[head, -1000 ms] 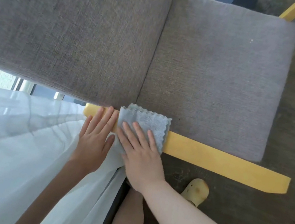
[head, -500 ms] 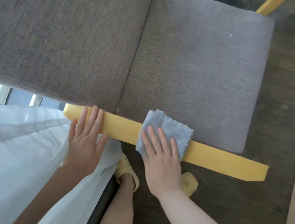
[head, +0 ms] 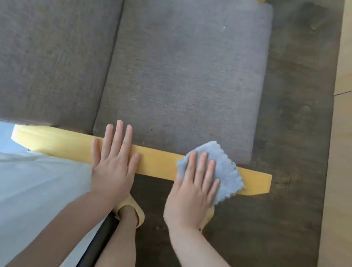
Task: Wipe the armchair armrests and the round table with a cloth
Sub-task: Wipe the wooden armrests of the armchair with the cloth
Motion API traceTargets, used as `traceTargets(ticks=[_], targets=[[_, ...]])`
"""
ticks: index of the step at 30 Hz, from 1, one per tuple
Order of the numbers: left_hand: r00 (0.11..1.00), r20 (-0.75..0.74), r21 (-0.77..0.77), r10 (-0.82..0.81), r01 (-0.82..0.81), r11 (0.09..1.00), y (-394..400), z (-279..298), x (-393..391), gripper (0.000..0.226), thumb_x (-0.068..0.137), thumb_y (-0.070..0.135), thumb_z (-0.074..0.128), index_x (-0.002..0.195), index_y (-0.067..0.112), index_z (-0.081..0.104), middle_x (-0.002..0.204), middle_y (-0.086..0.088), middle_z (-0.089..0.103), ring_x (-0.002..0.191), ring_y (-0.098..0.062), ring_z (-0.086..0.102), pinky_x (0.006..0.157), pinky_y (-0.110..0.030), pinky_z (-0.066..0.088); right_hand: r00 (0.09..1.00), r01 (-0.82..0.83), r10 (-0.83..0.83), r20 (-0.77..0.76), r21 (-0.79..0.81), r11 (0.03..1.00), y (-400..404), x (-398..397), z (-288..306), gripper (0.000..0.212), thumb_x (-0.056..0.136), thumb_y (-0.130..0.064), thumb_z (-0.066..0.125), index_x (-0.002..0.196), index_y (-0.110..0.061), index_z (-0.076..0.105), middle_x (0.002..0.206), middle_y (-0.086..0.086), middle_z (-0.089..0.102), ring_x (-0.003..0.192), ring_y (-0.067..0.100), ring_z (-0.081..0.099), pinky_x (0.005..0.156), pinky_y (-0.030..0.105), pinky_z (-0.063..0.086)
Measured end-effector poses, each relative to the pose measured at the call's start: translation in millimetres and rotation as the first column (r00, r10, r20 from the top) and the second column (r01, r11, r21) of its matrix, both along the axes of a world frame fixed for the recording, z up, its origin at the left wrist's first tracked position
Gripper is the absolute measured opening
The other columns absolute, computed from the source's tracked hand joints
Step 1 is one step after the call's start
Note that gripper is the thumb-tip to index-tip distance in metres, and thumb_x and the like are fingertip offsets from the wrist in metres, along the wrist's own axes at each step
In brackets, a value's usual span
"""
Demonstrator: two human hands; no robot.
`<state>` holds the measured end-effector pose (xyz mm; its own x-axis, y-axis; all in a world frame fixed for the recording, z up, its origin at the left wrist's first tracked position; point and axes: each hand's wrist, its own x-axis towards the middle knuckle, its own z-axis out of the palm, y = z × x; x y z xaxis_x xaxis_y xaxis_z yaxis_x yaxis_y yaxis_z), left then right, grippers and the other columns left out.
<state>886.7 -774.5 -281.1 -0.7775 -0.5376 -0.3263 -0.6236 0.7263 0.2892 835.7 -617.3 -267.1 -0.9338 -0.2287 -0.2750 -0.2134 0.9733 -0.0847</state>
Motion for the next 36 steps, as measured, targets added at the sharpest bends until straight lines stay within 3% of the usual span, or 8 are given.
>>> traceTargets(ticks=[6, 11, 13, 17, 19, 24, 30, 36], targets=[[0.995, 0.004, 0.038, -0.100, 0.099, 0.994, 39, 2, -14, 0.061, 0.096, 0.048, 0.009, 0.152, 0.026, -0.002, 0.159, 0.006, -0.010, 0.145, -0.012, -0.019, 0.116, -0.040, -0.012, 0.870, -0.490, 0.491, 0.030, -0.042, 0.871, 52, -8, 2, 0.057, 0.099, -0.035, 0.022, 0.154, -0.024, 0.011, 0.161, -0.003, 0.007, 0.148, 0.020, 0.004, 0.117, 0.047, 0.012], [0.995, 0.012, 0.002, -0.100, 0.100, 0.995, 51, 3, -25, 0.060, 0.097, 0.046, 0.004, 0.153, 0.027, -0.002, 0.159, 0.006, -0.010, 0.145, -0.012, -0.019, 0.116, -0.041, -0.014, 0.991, 0.120, -0.119, -0.053, 0.002, 0.993, 105, -57, -6, 0.055, 0.103, -0.028, 0.032, 0.153, -0.018, 0.014, 0.160, 0.003, 0.008, 0.148, 0.025, 0.003, 0.118, 0.052, 0.014], [0.996, 0.020, -0.006, -0.085, 0.085, 0.996, 60, 1, -32, 0.059, 0.097, 0.046, 0.003, 0.153, 0.027, -0.002, 0.159, 0.007, -0.012, 0.144, -0.011, -0.020, 0.116, -0.041, -0.015, 0.982, 0.183, -0.185, -0.044, -0.033, 0.982, 77, -54, -5, 0.055, 0.102, -0.028, 0.031, 0.154, -0.018, 0.014, 0.161, 0.004, 0.008, 0.148, 0.026, 0.002, 0.118, 0.051, 0.010], [0.994, 0.012, 0.003, -0.106, 0.106, 0.994, 79, 2, -44, 0.060, 0.097, 0.046, 0.005, 0.153, 0.026, 0.002, 0.157, 0.009, -0.011, 0.144, -0.009, -0.021, 0.115, -0.042, -0.013, 0.921, -0.388, 0.389, 0.019, -0.061, 0.920, 98, -29, -3, 0.057, 0.100, -0.033, 0.025, 0.154, -0.021, 0.015, 0.161, -0.001, 0.009, 0.148, 0.021, 0.005, 0.118, 0.046, 0.011], [0.991, 0.008, -0.013, -0.136, 0.136, 0.991, 83, 2, -46, 0.059, 0.098, 0.045, 0.006, 0.153, 0.026, 0.004, 0.157, 0.008, -0.009, 0.144, -0.009, -0.019, 0.115, -0.042, -0.013, 0.868, -0.497, 0.497, -0.016, -0.028, 0.867, 139, -46, -5, 0.056, 0.099, -0.032, 0.027, 0.153, -0.021, 0.019, 0.160, -0.001, 0.013, 0.147, 0.021, 0.013, 0.117, 0.045, 0.015], [0.989, 0.019, -0.041, -0.144, 0.145, 0.989, 85, 2, -46, 0.057, 0.099, 0.044, 0.006, 0.153, 0.026, 0.005, 0.159, 0.006, -0.006, 0.145, -0.010, -0.017, 0.116, -0.042, -0.013, 0.997, 0.061, -0.064, -0.038, -0.073, 0.995, 109, -71, -6, 0.053, 0.100, -0.033, 0.018, 0.152, -0.022, 0.020, 0.160, 0.000, 0.016, 0.148, 0.023, 0.005, 0.119, 0.048, 0.010], [0.983, -0.016, 0.083, -0.183, 0.184, 0.979, 69, 5, -43, 0.058, 0.097, 0.047, 0.015, 0.152, 0.031, 0.006, 0.157, 0.012, -0.010, 0.144, -0.008, -0.019, 0.115, -0.032, -0.019, 0.869, -0.492, 0.495, -0.002, -0.109, 0.864, 112, -34, -4, 0.056, 0.099, -0.028, 0.032, 0.153, -0.024, 0.019, 0.161, -0.005, 0.014, 0.148, 0.019, 0.007, 0.116, 0.047, 0.017], [0.950, -0.072, 0.070, -0.303, 0.307, 0.949, 42, 5, -26, 0.054, 0.101, 0.040, 0.023, 0.152, 0.028, 0.011, 0.159, 0.009, 0.001, 0.146, -0.008, -0.013, 0.118, -0.030, -0.011, 0.997, 0.041, -0.046, -0.067, -0.074, 0.996, 88, -30, -6, 0.055, 0.098, -0.028, 0.026, 0.152, -0.016, 0.025, 0.159, 0.005, 0.019, 0.147, 0.026, 0.010, 0.117, 0.049, 0.011]])
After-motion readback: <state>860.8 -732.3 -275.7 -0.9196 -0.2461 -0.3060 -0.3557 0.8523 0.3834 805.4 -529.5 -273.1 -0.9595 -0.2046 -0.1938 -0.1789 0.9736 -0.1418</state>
